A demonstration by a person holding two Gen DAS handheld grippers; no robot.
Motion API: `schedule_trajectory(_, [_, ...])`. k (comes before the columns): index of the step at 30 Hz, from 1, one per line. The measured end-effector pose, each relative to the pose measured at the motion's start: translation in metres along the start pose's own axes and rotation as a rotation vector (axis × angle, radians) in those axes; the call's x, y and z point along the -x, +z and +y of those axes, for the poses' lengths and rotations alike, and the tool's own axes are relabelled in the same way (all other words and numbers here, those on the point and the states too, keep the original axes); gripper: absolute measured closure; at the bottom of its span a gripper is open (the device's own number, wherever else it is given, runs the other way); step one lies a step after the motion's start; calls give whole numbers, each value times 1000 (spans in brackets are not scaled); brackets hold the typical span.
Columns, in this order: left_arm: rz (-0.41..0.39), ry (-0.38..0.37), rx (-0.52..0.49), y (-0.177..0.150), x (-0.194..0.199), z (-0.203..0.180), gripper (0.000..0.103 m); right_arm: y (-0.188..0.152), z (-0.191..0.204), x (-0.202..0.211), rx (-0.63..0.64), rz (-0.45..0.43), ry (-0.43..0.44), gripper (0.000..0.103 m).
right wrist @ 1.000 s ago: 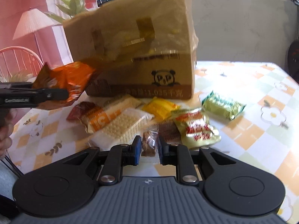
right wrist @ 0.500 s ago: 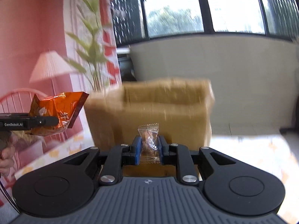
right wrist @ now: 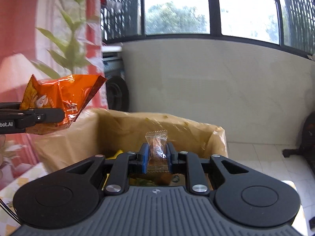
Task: Organize snacks
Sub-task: 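Lift both items over the box and open both tools to drop them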
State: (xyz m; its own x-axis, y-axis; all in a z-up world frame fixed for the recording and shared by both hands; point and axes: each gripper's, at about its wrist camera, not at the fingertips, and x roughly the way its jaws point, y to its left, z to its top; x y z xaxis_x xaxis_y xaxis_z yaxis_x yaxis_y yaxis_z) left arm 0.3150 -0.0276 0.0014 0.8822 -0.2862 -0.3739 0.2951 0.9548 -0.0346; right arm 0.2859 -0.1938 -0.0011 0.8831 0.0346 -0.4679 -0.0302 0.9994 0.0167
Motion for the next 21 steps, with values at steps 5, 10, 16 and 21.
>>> schedule_trajectory(5, [56, -17, -16, -5, -18, -9, 39, -3, -2, 1, 7, 11, -32, 75])
schedule_trajectory(10, [20, -11, -19, -10, -3, -9, 20, -8, -6, 17, 31, -11, -17, 53])
schedule_trajectory(16, [-15, -2, -25, -5, 23, 0, 16, -12, -5, 42, 34, -44, -3, 38])
schedule_trajectory(21, [-37, -8, -2, -6, 56, 8, 15, -19, 2, 67, 29, -78, 14, 34])
